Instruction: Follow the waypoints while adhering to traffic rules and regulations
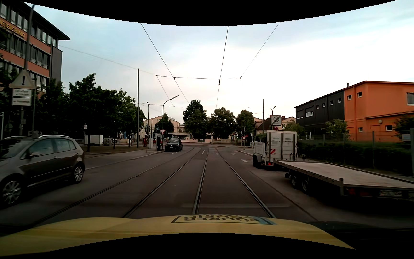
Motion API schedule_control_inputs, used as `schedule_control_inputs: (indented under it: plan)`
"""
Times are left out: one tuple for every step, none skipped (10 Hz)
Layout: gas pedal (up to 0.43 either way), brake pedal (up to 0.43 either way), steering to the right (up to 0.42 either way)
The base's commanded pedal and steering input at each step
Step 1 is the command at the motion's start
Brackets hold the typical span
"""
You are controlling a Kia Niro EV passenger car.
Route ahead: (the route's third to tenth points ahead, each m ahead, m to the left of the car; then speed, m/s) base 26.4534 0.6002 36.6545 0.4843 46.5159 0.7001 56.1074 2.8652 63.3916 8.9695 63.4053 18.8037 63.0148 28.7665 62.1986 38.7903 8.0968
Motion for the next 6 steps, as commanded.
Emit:
schedule_control_inputs:
  plan:
    - [0.067,0.000,0.005]
    - [0.067,0.000,0.005]
    - [0.059,0.000,0.004]
    - [0.059,0.000,0.004]
    - [0.059,0.000,0.004]
    - [0.047,0.000,0.004]
